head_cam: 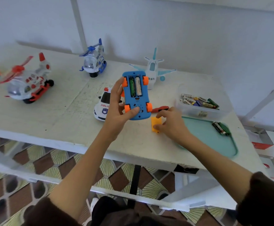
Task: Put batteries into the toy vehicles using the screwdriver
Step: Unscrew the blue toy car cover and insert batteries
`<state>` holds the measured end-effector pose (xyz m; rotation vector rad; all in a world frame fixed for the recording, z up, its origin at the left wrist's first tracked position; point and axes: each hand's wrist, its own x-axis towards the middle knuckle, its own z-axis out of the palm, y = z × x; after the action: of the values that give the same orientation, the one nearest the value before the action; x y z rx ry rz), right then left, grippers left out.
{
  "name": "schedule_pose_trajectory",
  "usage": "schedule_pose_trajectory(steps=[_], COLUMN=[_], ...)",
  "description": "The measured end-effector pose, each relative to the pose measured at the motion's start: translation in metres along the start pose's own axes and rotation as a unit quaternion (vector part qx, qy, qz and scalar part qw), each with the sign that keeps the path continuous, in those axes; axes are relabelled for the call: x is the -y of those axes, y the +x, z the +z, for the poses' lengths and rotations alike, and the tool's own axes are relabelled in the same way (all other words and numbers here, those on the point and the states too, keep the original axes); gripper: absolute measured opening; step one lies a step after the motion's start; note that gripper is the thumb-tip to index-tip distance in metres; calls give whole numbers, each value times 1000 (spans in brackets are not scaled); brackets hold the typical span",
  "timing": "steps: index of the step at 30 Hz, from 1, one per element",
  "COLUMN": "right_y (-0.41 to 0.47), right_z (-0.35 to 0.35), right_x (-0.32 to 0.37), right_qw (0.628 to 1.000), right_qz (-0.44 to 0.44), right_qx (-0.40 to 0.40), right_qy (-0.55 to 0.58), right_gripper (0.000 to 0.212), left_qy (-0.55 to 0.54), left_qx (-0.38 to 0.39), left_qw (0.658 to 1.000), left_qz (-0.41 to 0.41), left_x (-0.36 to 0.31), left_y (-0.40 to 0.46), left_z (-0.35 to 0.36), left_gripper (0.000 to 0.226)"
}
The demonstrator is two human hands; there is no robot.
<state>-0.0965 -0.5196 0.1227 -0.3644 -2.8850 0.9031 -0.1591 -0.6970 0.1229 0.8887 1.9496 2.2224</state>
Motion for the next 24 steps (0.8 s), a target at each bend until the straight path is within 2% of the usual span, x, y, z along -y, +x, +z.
schedule_pose_trajectory(steps=[4, 12, 18, 21, 24], right_y=[5, -3, 4, 0, -5], right_z=[2, -28, -72, -78, -72], right_x=[1, -6, -7, 0, 6], right_qw=[999, 976, 940, 917, 902], right_qz=[42, 26, -7, -19, -31], right_qx=[11, 2, -90, -85, -46], right_qy=[32, 216, 330, 390, 428], right_gripper=[29, 9, 20, 26, 27], left_qy=[-22, -28, -23, 7, 31], left_qx=[-6, -1, 17, 18, 13], left_qw=[1000, 999, 999, 999, 999], left_qz=[-1, -18, -33, -48, -42], left_x=[-1, 3, 12, 19, 24], left_y=[-3, -11, -13, -12, -13], left_z=[-1, 12, 21, 25, 27], left_gripper=[78, 75, 80, 81, 80])
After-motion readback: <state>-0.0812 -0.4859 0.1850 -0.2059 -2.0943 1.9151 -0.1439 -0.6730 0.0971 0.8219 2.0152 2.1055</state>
